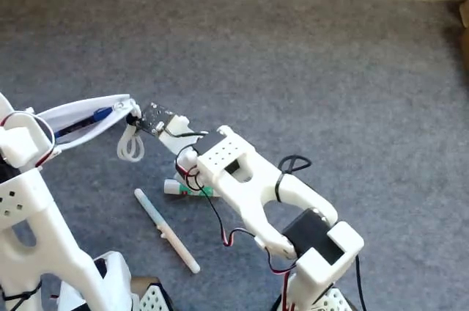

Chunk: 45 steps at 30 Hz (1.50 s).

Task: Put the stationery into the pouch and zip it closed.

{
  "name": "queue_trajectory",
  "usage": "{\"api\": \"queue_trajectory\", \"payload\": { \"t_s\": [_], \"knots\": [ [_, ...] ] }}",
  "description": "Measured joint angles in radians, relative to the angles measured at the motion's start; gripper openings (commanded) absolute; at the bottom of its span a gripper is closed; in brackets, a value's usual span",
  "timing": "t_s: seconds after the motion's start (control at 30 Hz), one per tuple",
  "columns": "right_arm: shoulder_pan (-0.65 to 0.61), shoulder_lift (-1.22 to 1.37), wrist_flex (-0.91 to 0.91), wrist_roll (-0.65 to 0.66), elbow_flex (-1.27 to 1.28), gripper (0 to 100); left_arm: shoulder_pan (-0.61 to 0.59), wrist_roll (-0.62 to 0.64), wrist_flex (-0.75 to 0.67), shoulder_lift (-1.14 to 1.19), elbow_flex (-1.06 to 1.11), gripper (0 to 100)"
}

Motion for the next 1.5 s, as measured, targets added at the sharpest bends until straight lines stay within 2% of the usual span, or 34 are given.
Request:
{"api": "queue_trajectory", "payload": {
  "t_s": [0.2,0.33,0.4,0.63,1.17,1.37,1.5],
  "knots": [
    [0.000,0.058,-0.002,0.000,-0.008,10.1,0.000,0.000,0.000,0.000,0.000,1],
    [0.012,0.091,0.002,0.002,-0.015,0.1,0.000,0.000,0.000,0.000,0.000,1],
    [0.035,0.095,0.002,0.003,-0.015,0.9,0.000,0.000,0.000,0.000,0.000,1],
    [0.064,0.097,0.002,0.126,-0.017,0.4,0.002,0.000,0.000,0.000,0.000,1],
    [0.110,-0.368,0.052,0.137,0.183,0.4,0.003,0.006,0.000,0.000,0.000,1],
    [0.152,-0.508,0.052,0.135,0.209,0.4,0.075,0.034,0.000,0.000,0.000,1],
    [0.190,-0.594,0.052,0.038,0.209,0.4,0.147,0.064,0.000,0.000,0.000,1]
  ]
}}
